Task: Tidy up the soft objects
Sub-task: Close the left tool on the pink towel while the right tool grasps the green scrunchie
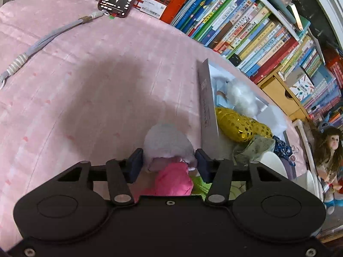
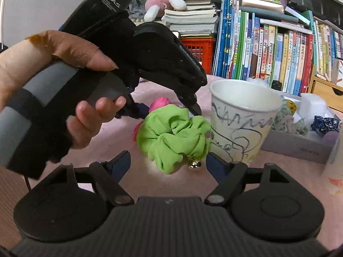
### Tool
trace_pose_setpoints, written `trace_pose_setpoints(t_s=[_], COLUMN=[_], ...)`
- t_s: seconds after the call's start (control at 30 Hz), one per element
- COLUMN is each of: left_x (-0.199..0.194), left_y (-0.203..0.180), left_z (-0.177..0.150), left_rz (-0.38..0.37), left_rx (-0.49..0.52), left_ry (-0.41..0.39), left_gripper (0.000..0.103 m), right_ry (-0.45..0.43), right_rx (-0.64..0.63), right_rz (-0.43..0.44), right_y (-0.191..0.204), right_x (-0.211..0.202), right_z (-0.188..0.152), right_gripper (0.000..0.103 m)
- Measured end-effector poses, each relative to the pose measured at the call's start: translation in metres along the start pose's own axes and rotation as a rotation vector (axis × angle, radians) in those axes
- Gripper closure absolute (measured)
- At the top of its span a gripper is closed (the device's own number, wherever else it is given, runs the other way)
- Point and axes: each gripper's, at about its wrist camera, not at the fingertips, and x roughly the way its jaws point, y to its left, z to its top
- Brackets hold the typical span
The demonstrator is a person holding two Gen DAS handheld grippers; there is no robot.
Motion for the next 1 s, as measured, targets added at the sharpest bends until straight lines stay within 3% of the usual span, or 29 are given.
trace_pose_setpoints(t_s=[0.3,0.67,1.0], left_x=[-0.009,-0.023,-0.034], left_y=[0.006,0.007,0.011], left_z=[-0.005,-0.015,-0.019], left_rz=[-0.034,-0.024,-0.033], left_rx=[0.004,0.03,0.035], left_ry=[0.028,0.017,0.011], left_gripper=[0.059,0.059,0.06], right_ry=[0.022,0.027,0.017], right_rx=[-0.042,-0.073,-0.072], right_rz=[-0.006,0.008,0.045], right_y=[0.008,0.01,0.007], right_x=[0.008,0.01,-0.003], right_z=[0.005,0.007,0.002], right_gripper=[0.018,0.032,0.054])
